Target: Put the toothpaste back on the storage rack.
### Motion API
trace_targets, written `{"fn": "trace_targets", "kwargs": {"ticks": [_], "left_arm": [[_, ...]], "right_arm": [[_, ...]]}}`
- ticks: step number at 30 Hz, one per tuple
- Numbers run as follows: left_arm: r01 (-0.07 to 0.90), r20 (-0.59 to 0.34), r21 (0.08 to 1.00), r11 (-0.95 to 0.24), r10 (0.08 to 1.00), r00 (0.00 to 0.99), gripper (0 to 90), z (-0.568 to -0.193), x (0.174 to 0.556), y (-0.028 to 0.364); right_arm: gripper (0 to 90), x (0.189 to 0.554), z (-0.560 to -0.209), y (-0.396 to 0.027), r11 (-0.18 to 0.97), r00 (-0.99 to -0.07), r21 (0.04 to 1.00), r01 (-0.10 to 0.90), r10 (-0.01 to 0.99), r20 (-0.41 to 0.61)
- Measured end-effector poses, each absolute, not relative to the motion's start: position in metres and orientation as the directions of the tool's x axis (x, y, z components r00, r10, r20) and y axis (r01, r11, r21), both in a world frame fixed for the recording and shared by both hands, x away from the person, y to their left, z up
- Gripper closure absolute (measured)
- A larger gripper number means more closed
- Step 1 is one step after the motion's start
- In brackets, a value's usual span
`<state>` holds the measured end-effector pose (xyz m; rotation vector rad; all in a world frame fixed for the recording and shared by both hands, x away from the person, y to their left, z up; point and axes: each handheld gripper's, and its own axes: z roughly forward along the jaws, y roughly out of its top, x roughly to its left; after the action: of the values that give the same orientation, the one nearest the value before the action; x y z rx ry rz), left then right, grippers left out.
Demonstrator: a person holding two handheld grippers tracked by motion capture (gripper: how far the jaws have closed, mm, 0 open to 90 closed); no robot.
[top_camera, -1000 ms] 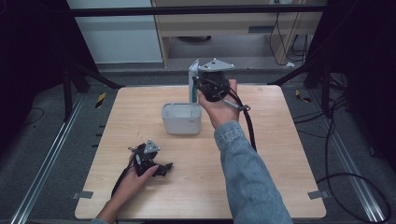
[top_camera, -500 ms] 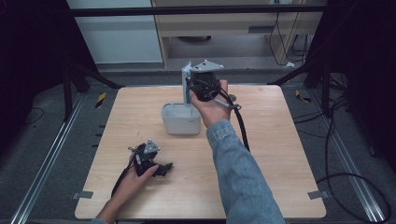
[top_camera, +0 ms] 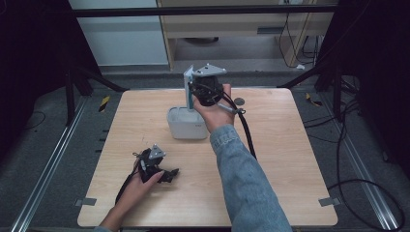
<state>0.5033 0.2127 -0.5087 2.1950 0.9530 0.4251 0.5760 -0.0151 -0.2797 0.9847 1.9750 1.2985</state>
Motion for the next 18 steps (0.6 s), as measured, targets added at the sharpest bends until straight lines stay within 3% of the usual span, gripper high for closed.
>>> {"fn": "trace_targets", "kwargs": {"ticks": [18], "left_arm": [[0.508,0.022,0.710,-0.488,0.736,0.676,0.0,-0.5087,0.5033,0.2127]], "right_arm": [[84.7,0.5789,-0.2890,-0.0055,0.260,-0.579,0.923,0.285,0.814,-0.050]]}}
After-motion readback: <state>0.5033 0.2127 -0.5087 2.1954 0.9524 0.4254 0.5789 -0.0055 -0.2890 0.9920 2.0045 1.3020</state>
